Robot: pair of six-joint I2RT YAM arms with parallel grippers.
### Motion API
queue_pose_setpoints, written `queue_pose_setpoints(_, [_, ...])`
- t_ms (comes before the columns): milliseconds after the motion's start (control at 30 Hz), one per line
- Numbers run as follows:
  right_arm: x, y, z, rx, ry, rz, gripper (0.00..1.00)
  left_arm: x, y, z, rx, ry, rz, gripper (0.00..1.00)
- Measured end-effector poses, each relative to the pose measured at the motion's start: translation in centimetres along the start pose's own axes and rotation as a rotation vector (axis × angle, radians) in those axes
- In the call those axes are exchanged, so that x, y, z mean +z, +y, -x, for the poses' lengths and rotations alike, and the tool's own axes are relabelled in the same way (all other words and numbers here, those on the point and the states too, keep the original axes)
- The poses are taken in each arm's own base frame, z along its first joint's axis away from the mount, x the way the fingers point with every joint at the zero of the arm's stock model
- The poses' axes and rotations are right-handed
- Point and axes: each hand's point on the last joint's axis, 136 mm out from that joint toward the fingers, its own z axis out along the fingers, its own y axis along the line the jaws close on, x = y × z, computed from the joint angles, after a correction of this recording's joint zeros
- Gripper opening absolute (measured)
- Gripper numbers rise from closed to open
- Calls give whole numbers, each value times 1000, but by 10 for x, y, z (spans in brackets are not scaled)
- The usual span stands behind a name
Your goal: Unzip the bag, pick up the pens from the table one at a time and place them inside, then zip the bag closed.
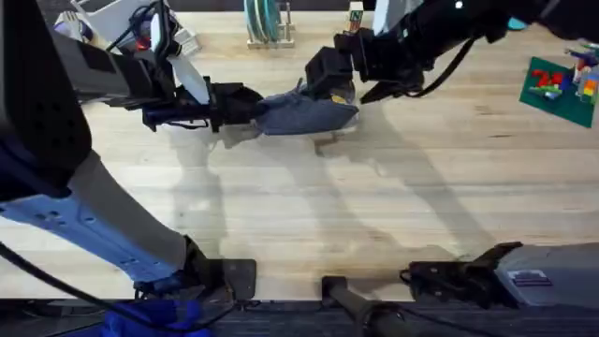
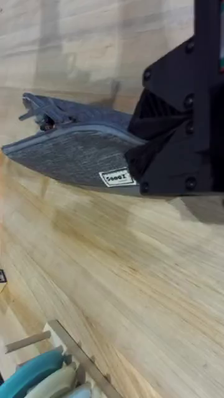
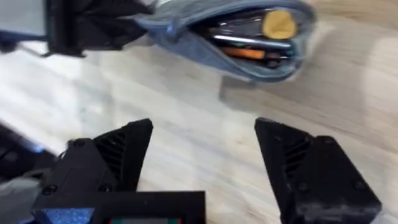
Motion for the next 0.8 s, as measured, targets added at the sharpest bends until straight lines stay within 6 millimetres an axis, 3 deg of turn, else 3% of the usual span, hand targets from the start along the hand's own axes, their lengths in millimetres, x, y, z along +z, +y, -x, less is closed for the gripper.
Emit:
queue_pose_setpoints(300, [-11, -15, -7, 16, 9, -140, 996, 0, 0, 0, 0, 0, 0, 41])
queue_pose_setpoints(800, [-33, -6, -9, -64, -42, -231, 996, 0, 0, 0, 0, 0, 0, 41])
